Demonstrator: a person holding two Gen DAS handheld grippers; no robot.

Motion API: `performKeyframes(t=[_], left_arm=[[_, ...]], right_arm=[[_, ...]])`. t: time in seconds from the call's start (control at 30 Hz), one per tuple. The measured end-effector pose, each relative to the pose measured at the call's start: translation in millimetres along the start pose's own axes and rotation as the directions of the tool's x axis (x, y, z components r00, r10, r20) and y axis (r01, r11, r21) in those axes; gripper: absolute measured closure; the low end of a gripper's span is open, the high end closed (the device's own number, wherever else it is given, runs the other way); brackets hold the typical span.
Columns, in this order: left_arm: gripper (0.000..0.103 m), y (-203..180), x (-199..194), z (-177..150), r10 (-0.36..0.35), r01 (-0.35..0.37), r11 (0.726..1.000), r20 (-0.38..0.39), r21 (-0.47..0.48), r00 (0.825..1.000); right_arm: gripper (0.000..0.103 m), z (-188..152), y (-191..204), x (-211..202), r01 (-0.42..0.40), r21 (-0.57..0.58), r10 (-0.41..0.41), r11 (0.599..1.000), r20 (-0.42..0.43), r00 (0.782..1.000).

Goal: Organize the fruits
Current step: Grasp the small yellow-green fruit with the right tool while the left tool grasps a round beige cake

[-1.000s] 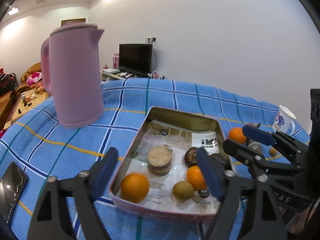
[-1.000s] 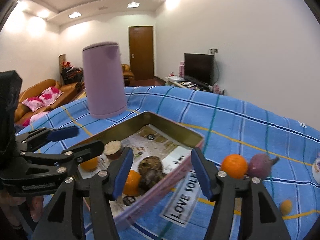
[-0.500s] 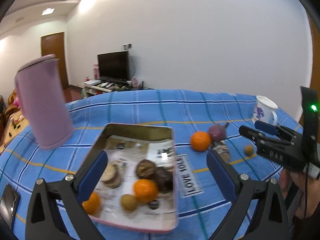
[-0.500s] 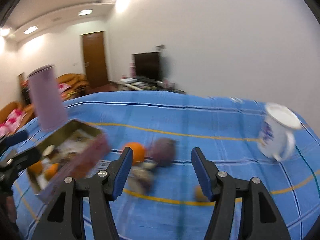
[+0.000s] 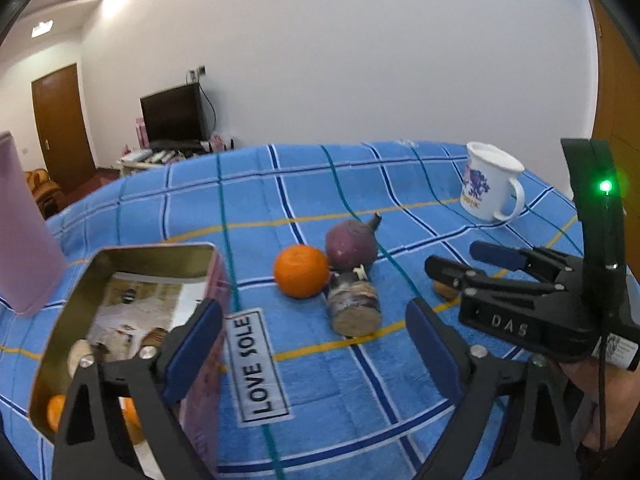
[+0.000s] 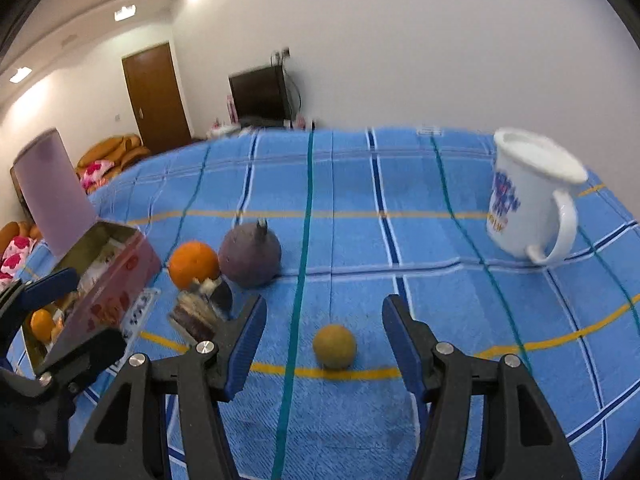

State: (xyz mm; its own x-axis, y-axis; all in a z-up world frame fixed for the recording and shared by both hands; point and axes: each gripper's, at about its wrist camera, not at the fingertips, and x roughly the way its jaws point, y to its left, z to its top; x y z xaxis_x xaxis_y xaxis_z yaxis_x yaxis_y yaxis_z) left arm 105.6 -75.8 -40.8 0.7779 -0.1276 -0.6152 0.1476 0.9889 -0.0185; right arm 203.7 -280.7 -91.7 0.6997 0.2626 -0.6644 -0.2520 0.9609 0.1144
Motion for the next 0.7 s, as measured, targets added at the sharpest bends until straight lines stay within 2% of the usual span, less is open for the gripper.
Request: performKeyframes(t=[0.07,0.2,0.23,0.33,0.43,0.57,0.7], left_arm=[[0.009,0.6,3.5,0.0,-0.004,0.004,1.0,-0.009,-0.016,1.0],[0.009,-2.4,8.2,0.0,-0.003,0.002,1.0,-0.017,-0.015,1.0],[0.009,-3.5,9.7,0.2,-0.008,0.007,1.0,-0.02,-0.016,1.0],[0.01,-5.9,15.5,0.7,-0.018,0.018,1.0,-0.035,-0.019,0.999],[0.018,-9.6,22.9,1.8,-0.039,0.038,0.999,-0.055,-0.019,0.998],[0.03,-13.9,33.6,2.1,-0.058,0.056,0.998,-0.086,-0.016,0.995],[0.033,-16.7,43.6,1.9,-0.079,0.077,0.997,-0.117,-0.02,0.99]], right_arm=[[0.052,-1.0,-3.9,4.4,-0.005,0.023,0.006,1.0,-0.023,1.0],[0.054,-2.6,-3.9,22.5,-0.03,0.016,0.032,0.999,-0.117,0.993],[0.059,-3.3,-4.5,26.9,-0.034,0.018,0.036,0.999,-0.139,0.99],[0.064,-3.3,-6.6,26.8,-0.045,0.032,0.049,0.998,-0.142,0.989],[0.076,-3.6,-7.2,26.5,-0.049,0.038,0.054,0.998,-0.141,0.989],[0.076,-5.2,-8.1,23.5,-0.058,0.045,0.064,0.997,-0.129,0.99],[0.076,-5.9,-10.1,18.1,-0.048,0.047,0.053,0.998,-0.111,0.992]])
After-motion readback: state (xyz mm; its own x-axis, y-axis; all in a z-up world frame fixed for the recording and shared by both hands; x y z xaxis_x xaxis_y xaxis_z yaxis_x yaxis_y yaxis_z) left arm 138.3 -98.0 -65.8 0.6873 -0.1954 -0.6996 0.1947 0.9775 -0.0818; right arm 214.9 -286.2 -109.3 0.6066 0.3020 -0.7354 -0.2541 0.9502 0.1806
